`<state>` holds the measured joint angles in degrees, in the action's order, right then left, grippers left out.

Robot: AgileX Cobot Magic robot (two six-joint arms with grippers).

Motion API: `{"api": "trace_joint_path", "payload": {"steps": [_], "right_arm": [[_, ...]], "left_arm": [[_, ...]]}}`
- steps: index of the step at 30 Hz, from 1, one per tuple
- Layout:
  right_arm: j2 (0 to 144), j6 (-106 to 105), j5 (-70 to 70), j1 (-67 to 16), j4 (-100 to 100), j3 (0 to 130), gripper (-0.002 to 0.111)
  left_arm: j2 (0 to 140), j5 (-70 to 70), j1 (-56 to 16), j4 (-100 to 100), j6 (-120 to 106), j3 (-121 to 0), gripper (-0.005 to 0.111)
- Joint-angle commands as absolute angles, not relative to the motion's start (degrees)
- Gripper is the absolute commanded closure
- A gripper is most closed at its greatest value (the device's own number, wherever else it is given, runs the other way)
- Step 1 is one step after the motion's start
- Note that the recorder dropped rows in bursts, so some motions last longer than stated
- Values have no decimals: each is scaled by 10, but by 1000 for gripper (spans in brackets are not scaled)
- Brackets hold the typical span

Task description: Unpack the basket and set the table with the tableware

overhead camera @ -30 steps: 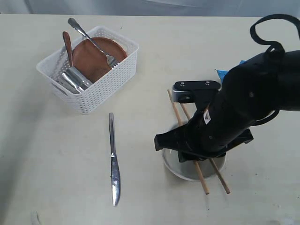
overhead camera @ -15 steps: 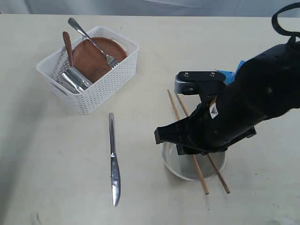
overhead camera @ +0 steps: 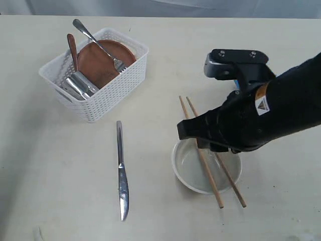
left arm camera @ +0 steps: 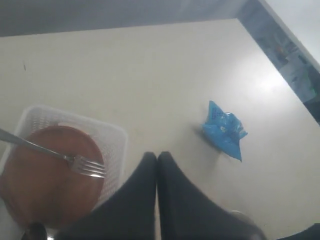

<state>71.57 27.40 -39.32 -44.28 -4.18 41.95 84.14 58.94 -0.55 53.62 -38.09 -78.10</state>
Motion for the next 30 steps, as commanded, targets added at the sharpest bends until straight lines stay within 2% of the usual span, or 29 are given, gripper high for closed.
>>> {"api": "trace_joint_path", "payload": {"steps": [1,6,7,8,10,18,30], "right_arm": [[639,276,-397,-441,-35,419,74],[565,278,-463,-441,41,419,71],[574,269,-481,-441,46,419,67],[597,251,-492,-441,45,419,57],[644,227,-482,-441,45,419,49],[817,181,-452,-441,68,436,50],[866,175,-451,-441,48,483,50]], "left_arm": [[868,587,-4,512,-366,-777,106],[899,601,-4,506,-365,-777,106],[899,599,-4,506,-365,-777,106],[899,599,-4,509,-366,-777,106],[899,599,-4,509,-366,-777,106],[899,607,-4,509,-366,-777,106],[899,594,-4,509,-366,-777,106]]}}
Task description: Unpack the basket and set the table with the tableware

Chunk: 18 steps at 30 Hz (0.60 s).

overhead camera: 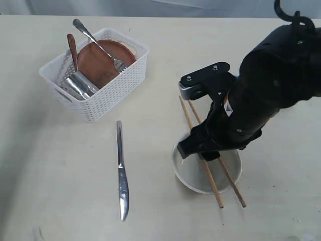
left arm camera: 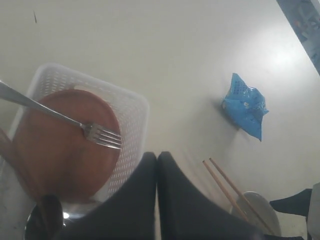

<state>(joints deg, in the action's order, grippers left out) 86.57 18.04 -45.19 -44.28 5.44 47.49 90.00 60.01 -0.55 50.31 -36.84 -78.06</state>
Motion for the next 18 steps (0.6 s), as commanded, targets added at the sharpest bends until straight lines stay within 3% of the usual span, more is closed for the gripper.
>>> {"api": "trace_joint_path", "payload": {"steps": [1,5,9,18], "right_arm": [[869,175,-451,-441,48,483,49],[874,182,-452,-441,42,483,49],[878,181,-451,-443,38,483,42],[878,180,-450,-443,31,468,42]], "left_arm": [[899,593,-4,509,-366,-777,106],[899,589,-4,509,-366,-777,106],[899,588,-4,509,-368,-777,106],[899,585,-4,509,-368,-777,106]]}}
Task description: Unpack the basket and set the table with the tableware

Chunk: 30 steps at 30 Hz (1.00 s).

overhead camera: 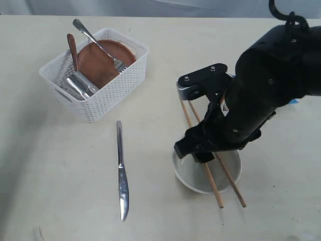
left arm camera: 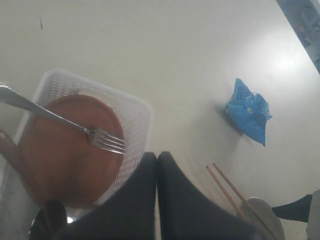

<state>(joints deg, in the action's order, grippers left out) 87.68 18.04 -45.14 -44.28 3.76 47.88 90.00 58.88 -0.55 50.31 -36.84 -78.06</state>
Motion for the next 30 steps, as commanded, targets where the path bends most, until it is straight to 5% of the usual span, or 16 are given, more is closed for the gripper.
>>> {"api": "trace_joint_path", "payload": {"steps": [1,21,30], "right_arm": [[878,180,-446,-443,30,465,42],[922,165,-429,-443,0,459,43],[922,168,-436,-443,-21,459,68]], "left_arm": [[899,585,-4,509,-368,-777,106],[899,596,-4,509,-368,-777,106],[899,592,-4,509,-368,-777,106]]}}
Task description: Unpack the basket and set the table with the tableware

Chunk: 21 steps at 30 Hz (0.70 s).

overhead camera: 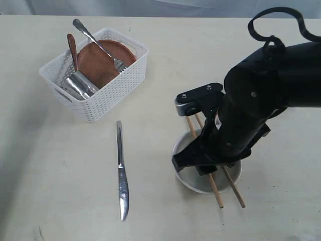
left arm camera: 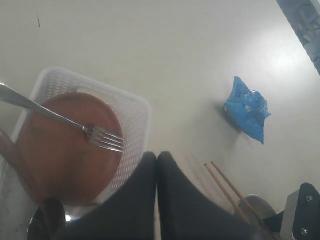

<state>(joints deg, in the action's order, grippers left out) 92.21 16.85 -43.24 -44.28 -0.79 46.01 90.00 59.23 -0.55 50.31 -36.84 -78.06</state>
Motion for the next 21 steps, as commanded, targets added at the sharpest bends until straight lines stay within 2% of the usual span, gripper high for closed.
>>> {"api": "trace_joint_path", "payload": {"steps": [1,14,21], "right_arm": [[922,168,-437,-443,-26,459,70],[922,176,-453,-443,-63,459,104],[921,234,-478,-443,-64,459,107]], "left_arm": [[899,592,-4,509,-368,-777,106],[899,588,-4,510,-366,-777,106],[899,588,-4,510,-366,-777,106]]}}
